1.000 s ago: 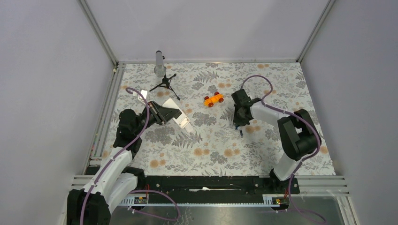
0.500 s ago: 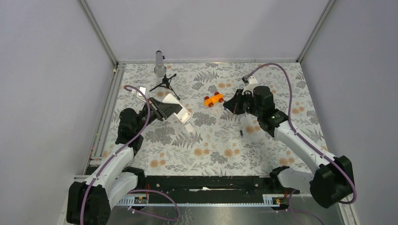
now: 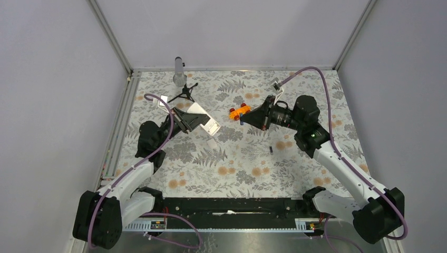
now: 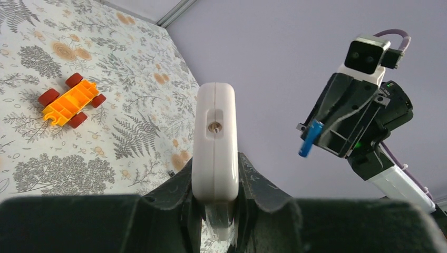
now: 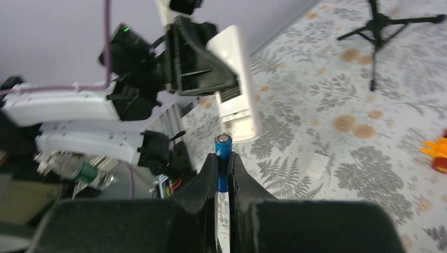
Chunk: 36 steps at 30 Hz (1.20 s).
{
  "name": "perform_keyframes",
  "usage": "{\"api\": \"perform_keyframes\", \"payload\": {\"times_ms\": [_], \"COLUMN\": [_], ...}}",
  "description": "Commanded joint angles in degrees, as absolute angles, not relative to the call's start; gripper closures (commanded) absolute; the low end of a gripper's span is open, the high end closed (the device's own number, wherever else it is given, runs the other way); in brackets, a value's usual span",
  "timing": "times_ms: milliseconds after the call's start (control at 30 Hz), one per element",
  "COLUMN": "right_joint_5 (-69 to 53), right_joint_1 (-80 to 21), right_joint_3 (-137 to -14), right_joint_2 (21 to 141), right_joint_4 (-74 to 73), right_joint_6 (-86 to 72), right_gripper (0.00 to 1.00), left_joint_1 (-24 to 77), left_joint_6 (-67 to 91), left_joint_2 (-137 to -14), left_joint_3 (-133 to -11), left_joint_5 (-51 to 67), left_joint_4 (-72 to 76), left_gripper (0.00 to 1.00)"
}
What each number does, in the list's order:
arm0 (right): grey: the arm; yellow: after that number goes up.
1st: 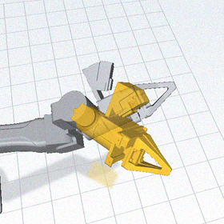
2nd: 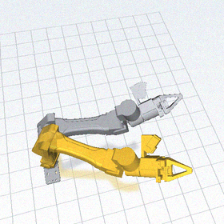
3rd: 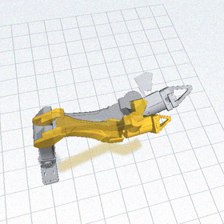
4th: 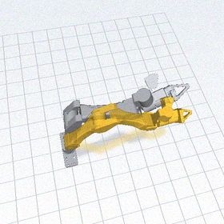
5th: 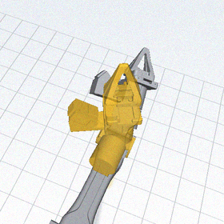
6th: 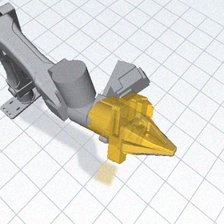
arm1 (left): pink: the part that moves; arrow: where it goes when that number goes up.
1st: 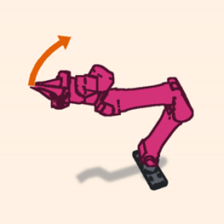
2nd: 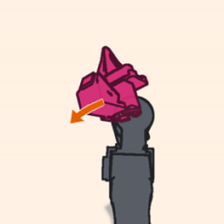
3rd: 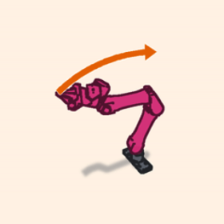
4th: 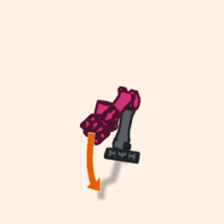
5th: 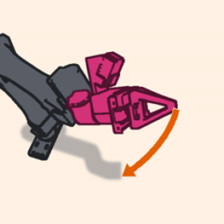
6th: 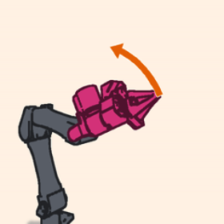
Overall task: Load the batteries into the remote control
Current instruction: Load the battery into the remote control.
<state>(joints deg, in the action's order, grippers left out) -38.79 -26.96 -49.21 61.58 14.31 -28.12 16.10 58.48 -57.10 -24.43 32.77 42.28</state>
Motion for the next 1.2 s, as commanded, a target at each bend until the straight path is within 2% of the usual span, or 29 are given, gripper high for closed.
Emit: {"api": "perform_keyframes", "payload": {"times_ms": [0, 200, 367, 533, 633, 733, 800, 967, 1167], "right_joint_5": [-49.4, -44.7, -41.4, -35.2, -34.0, -24.8, -16.6, -17.0, -17.5], "right_joint_1": [-29.3, -35.2, -36.2, -36.3, -36.2, -36.2, -36.1, -36.1, -36.2], "right_joint_3": [-50.8, -50.7, -51.8, -58.3, -59.6, -63.0, -66.3, -67.5, -65.7], "right_joint_2": [60.5, 59.6, 61.2, 66.5, 68.5, 70.3, 72.0, 75.6, 76.9], "right_joint_4": [22.5, 19.9, 18.2, 11.3, 13.7, 8.2, -2.9, -10.9, -10.1], "right_joint_6": [-28.1, -18.8, -19.1, -30.0, -38.3, -45.4, -53.6, -63.0, -65.1], "right_gripper": [0.92, 0.91, 0.91, 0.92, 0.92, 0.93, 0.97, 1.0, 1.0], "left_joint_1": [16.6, 17.2, 18.0, 18.0, 18.0, 18.0, 18.1, 18.1, 18.2], "left_joint_6": [60.9, 61.1, 60.2, 62.2, 65.1, 68.8, 72.1, 74.0, 74.4], "left_joint_2": [-57.4, -57.1, -56.8, -57.0, -57.2, -56.0, -55.0, -55.9, -58.5], "left_joint_3": [-27.7, -27.3, -26.6, -25.5, -24.9, -24.9, -24.2, -21.6, -19.6], "left_joint_5": [31.5, 31.1, 31.7, 32.1, 30.2, 21.9, 16.1, 13.0, 14.5], "left_joint_4": [50.8, 52.3, 56.3, 59.8, 61.1, 52.7, 46.6, 47.3, 49.6], "left_gripper": [1.0, 1.0, 1.0, 1.0, 1.0, 1.0, 1.0, 1.0, 1.0]}}
